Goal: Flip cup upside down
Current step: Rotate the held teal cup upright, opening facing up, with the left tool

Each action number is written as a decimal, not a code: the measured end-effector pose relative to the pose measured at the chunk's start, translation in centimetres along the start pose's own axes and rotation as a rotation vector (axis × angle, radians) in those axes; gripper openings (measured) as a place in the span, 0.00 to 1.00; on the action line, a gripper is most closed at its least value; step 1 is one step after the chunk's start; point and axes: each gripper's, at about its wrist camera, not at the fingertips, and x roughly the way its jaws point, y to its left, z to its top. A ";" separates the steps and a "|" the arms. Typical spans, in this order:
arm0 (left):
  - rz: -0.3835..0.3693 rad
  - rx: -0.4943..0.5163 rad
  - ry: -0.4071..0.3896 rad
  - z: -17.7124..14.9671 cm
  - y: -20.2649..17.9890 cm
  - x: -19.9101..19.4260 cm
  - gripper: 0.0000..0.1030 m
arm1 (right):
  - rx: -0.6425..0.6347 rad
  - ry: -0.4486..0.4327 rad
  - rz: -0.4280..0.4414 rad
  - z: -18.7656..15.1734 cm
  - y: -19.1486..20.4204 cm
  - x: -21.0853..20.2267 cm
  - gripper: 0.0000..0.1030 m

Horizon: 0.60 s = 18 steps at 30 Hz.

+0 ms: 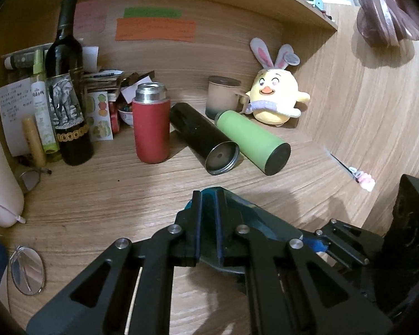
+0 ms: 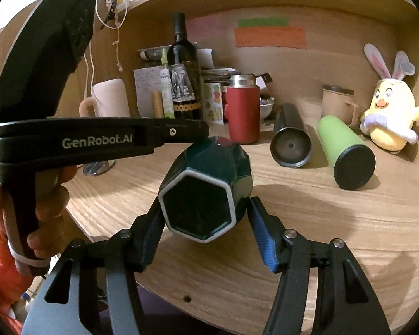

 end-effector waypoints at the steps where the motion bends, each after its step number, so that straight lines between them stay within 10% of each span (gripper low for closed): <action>1: -0.004 -0.001 0.000 0.0 0.2 0.0 0.07 | -0.001 -0.002 0.000 0.1 0.0 0.0 0.54; 18: 0.001 -0.049 0.005 -0.5 3.2 0.6 0.01 | -0.020 -0.026 0.019 2.2 0.4 1.8 0.51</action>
